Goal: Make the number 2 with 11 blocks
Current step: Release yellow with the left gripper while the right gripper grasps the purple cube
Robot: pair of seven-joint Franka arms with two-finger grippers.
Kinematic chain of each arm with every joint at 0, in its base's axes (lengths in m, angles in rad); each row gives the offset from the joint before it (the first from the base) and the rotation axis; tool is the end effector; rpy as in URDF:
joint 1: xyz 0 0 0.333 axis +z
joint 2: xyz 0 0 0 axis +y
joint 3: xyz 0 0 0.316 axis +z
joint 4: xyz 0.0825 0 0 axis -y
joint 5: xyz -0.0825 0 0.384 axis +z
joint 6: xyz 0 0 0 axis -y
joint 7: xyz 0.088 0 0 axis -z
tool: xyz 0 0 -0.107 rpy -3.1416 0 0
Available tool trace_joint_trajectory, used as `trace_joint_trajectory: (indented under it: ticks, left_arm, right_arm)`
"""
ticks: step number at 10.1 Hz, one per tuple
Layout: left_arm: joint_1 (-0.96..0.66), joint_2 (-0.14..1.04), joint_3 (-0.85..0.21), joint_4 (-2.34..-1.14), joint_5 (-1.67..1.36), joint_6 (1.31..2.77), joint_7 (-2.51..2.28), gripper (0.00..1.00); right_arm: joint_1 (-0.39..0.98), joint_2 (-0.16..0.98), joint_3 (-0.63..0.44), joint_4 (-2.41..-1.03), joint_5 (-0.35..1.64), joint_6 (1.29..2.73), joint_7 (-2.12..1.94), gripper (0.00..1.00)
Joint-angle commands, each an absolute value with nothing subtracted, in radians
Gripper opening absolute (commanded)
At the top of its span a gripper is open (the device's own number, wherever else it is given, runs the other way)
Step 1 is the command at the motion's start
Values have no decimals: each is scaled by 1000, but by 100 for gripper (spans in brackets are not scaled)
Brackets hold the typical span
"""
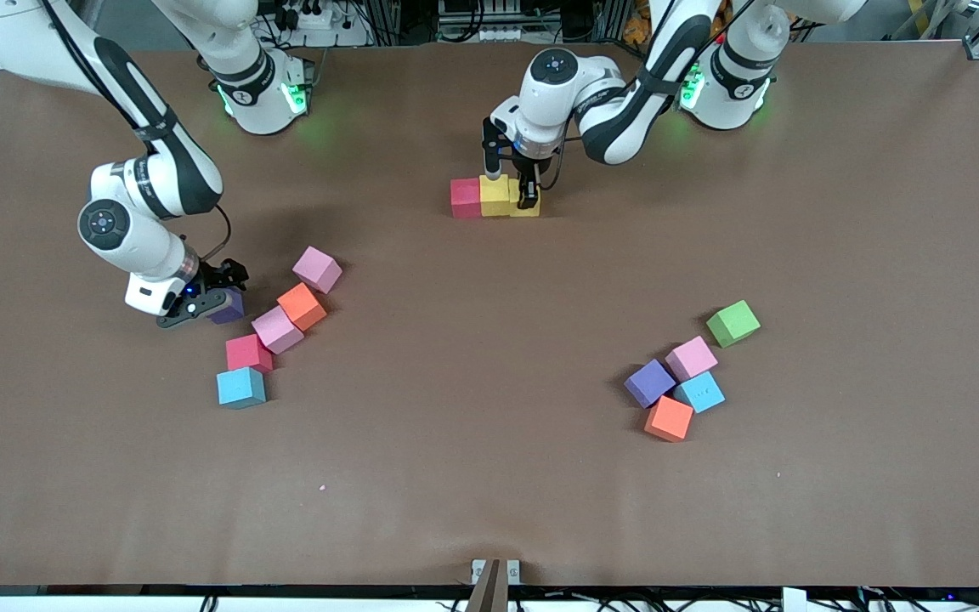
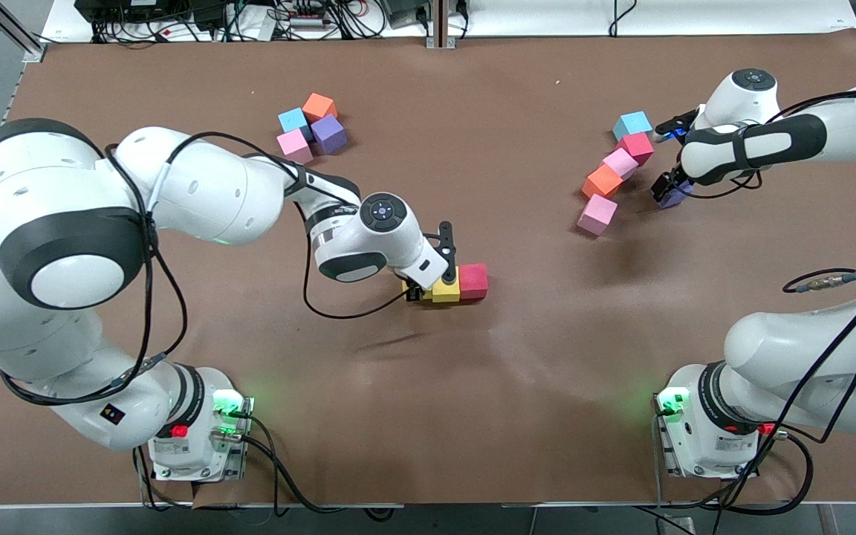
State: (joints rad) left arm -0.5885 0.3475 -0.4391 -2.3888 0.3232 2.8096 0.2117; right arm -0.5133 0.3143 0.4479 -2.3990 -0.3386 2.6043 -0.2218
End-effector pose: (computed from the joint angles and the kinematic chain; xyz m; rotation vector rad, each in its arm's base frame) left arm 0.2442 -0.4493 0.1997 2.2369 -2.1002 0.1623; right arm 0.4902 -0.0156 0.1930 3.0461 0.6798 -0.0970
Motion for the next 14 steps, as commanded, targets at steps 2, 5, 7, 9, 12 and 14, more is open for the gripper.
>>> trace_joint_trajectory:
  ticks: [2,5,7,9,12,14]
  left_arm:
    - [-595,359,-437,-2373,344,2809,201,100]
    - [-595,243,-451,-2381,293,2692,181,100]
    - [-594,139,-465,-2376,128,2573,190,100]
    - [-577,60,-419,-2303,23,2364,192,100]
    - [-472,63,-207,-2067,18,1996,179,100]
    - [-260,180,-177,-1877,20,1970,205,100]
  right_arm:
    - [-522,373,431,-2382,-370,2655,-201,100]
    - [-514,367,431,-2382,-368,2648,-201,76]
    - [-509,357,433,-2381,-367,2640,-196,61]
    - [-508,310,436,-2379,-367,2625,-202,50]
    - [-485,223,445,-2365,-365,2511,-202,44]
    - [-476,155,486,-2333,-353,2404,-199,45]
